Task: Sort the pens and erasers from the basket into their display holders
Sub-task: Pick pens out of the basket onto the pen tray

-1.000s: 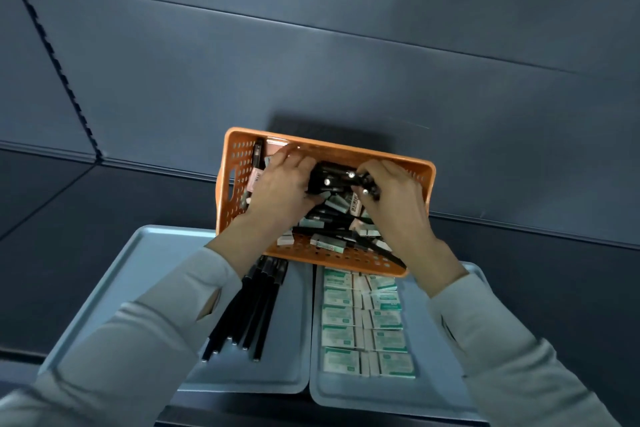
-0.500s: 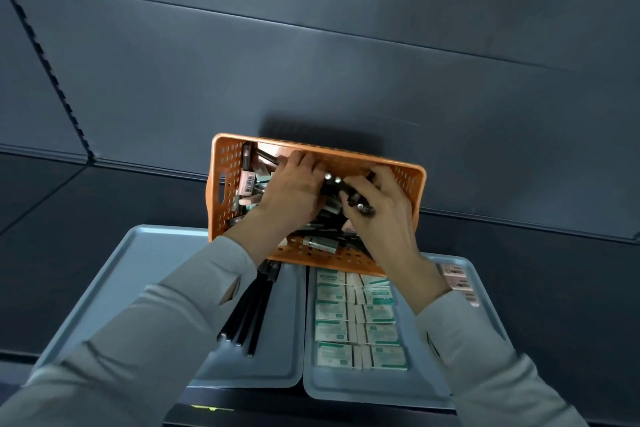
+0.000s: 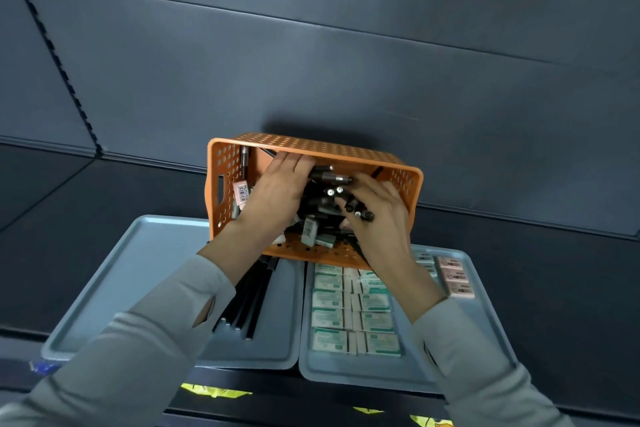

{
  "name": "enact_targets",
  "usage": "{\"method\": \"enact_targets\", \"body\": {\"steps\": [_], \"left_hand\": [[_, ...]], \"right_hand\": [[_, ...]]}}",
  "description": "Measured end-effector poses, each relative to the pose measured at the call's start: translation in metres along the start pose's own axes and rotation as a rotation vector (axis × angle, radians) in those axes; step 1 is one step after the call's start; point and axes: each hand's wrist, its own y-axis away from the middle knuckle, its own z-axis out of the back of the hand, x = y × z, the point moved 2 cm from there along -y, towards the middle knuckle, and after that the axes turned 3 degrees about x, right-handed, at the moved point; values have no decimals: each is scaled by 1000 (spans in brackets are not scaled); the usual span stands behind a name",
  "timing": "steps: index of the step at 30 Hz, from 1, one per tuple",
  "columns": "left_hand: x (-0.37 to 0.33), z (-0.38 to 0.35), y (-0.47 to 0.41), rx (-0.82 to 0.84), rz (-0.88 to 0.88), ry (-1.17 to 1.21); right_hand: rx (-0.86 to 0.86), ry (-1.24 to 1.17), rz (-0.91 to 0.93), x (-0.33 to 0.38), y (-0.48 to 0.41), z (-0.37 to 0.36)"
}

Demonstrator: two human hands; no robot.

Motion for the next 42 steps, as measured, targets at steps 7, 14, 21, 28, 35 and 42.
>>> {"method": "enact_targets", "body": {"steps": [7,14,21,28,35,42], "left_hand": [[-12,18,25,-270,-59,262],[-44,40,40,-487,117,848],[-37,8,69,-197,334,1010],[-19,-14,83,56,321,943],[-9,17,76,166,505,1466],[-6,25,83,361,486,1528]], "right_hand": [[-141,-230,102,17,8,20],[-108,-768,-244,29,15,55],[143,-337,-229,18,15,37],[228,-94,-269,19,31,3],[23,-374,-456,49,23,21],[155,-546,-477,76,19,18]]}}
